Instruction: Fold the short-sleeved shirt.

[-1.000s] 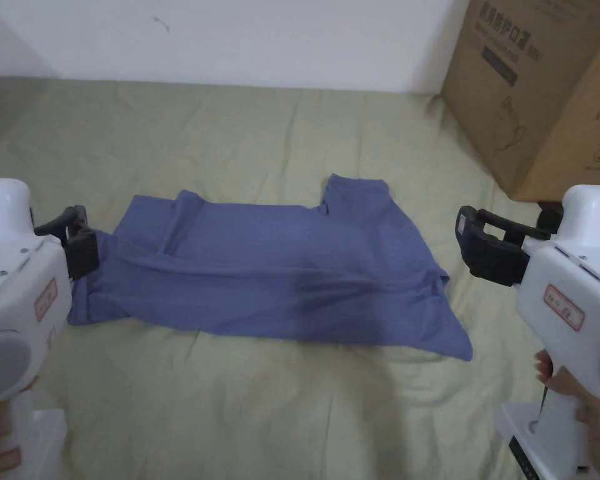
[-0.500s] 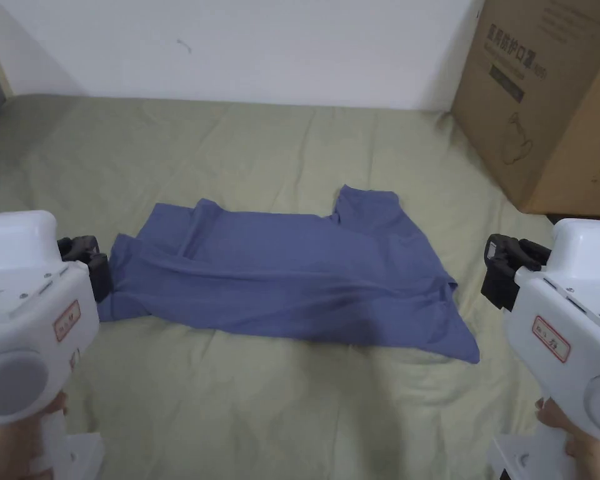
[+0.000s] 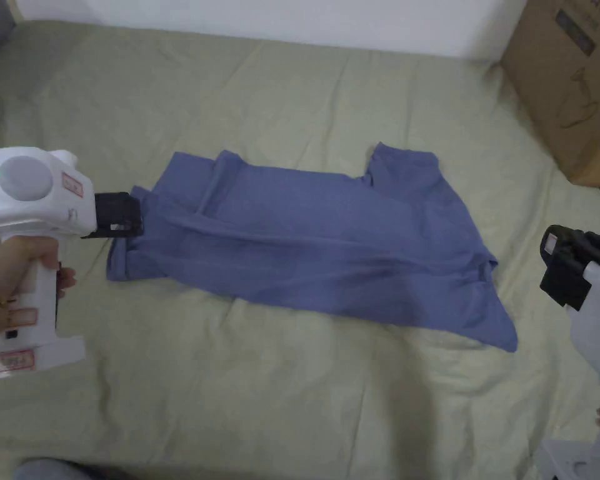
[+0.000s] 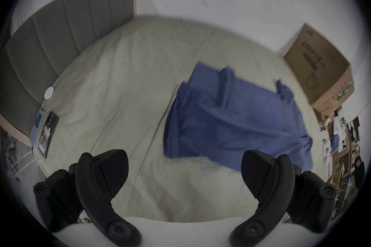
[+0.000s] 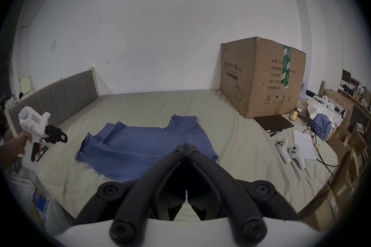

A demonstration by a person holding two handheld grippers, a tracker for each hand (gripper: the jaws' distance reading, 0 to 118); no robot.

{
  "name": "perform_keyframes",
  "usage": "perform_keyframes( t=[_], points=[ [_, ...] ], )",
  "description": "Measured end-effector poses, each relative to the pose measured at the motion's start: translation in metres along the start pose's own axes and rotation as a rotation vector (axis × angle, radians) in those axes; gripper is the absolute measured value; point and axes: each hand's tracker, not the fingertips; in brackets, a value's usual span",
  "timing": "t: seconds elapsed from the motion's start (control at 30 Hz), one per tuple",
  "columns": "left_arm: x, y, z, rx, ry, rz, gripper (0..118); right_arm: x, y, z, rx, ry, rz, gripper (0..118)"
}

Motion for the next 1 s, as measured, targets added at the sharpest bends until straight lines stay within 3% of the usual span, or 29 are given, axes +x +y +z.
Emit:
perform_keyframes(
  t=[0.13,0.27,0.33,0.4,0.5,0.57,0.73,0.8,0.83,0.87,0.9,1.0],
  points=[
    [-0.001,0.004,-0.056,-0.133,0.100,0.034,113,0.006,-0.009,-0.016,-0.054,-0.016,0.018,0],
    [0.001,0.005,-0.085,-0.154,0.129,0.055,108,0.014,-0.018,-0.032,-0.108,-0.035,0.019,0],
    [0.005,0.004,-0.094,-0.148,0.129,0.048,94,0.018,-0.022,-0.040,-0.133,-0.043,0.008,0],
    [0.008,0.004,-0.101,-0.179,0.123,0.025,66,0.018,-0.025,-0.046,-0.154,-0.048,0.009,0],
    [0.017,-0.002,-0.100,-0.146,0.115,-0.013,37,0.017,-0.028,-0.053,-0.167,-0.048,0.013,0],
    [0.022,-0.004,-0.097,-0.148,0.104,-0.028,5,0.014,-0.028,-0.057,-0.178,-0.041,0.004,0],
    [0.022,-0.001,-0.074,-0.133,0.065,-0.019,5,0.017,-0.022,-0.089,-0.297,-0.019,-0.003,0],
    [0.018,0.003,-0.061,-0.091,0.020,-0.001,5,0.018,-0.028,-0.082,-0.377,-0.007,-0.038,37],
    [0.017,0.003,-0.053,-0.074,0.013,0.003,5,0.021,-0.030,-0.087,-0.418,-0.007,-0.061,62],
    [0.016,0.004,-0.047,-0.065,0.003,-0.002,5,0.022,-0.034,-0.090,-0.470,-0.019,-0.066,96],
    [0.014,0.006,-0.042,-0.060,0.001,-0.011,5,0.022,-0.038,-0.089,-0.531,-0.032,-0.045,109],
    [0.014,0.007,-0.030,-0.053,-0.002,-0.032,5,0.018,-0.010,-0.139,-0.587,-0.077,0.000,112]
  ],
)
